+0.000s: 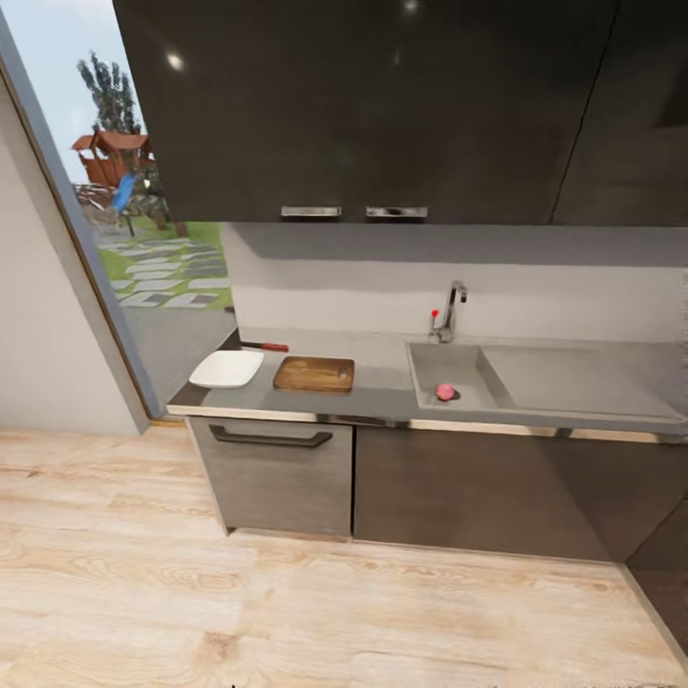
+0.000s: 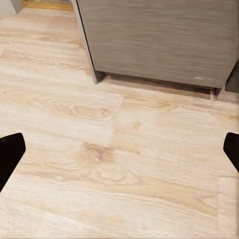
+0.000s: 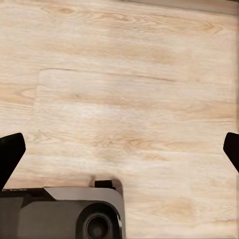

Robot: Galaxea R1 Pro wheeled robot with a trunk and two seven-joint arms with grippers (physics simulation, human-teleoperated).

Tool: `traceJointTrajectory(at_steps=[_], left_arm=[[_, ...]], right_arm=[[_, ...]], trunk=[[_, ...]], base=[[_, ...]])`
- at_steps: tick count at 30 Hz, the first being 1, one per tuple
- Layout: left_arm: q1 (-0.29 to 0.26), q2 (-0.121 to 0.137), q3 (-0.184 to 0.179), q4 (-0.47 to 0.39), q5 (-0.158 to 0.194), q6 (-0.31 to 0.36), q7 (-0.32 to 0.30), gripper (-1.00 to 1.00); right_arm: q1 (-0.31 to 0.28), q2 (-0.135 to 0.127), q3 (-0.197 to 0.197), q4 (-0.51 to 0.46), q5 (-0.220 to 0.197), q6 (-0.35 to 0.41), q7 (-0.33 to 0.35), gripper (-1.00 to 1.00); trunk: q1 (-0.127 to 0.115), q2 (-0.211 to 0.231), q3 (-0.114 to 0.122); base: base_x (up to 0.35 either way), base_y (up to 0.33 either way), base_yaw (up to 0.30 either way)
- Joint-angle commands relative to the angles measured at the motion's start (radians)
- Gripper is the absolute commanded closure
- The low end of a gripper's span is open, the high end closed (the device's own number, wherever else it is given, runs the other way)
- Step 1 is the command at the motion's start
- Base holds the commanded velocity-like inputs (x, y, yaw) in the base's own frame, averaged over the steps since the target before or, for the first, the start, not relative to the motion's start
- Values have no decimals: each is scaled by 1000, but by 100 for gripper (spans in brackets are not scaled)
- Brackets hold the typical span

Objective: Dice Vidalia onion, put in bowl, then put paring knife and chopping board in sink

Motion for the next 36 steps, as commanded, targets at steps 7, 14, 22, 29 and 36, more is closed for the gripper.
traceJointTrajectory(at_steps=[7, 14, 22, 29, 36], left_arm=[[-2, -1, -8, 4, 5, -5, 5, -100], [-2, 0, -8, 3, 5, -5, 7, -100], [-2, 0, -8, 3, 5, -5, 8, -100], [-2, 0, -8, 4, 5, -5, 8, -100], [-2, 0, -8, 3, 5, -5, 8, -100]], right_arm=[[-1, -4, -3, 0, 12, -2, -7, -100], [-1, -2, -1, -1, 12, -2, -7, -100], [-1, -3, 1, -1, 12, -4, -7, -100], [-1, -7, 2, -1, 13, -11, -6, -100], [-1, -8, 2, -1, 15, -11, -6, -100]], trunk=[[1, -2, -1], [1, -2, -1], [1, -2, -1], [1, -2, -1], [1, -2, -1]], base=[[0, -237, -28], [0, -298, -2], [22, -302, 0], [170, -267, 0], [190, -195, 0]])
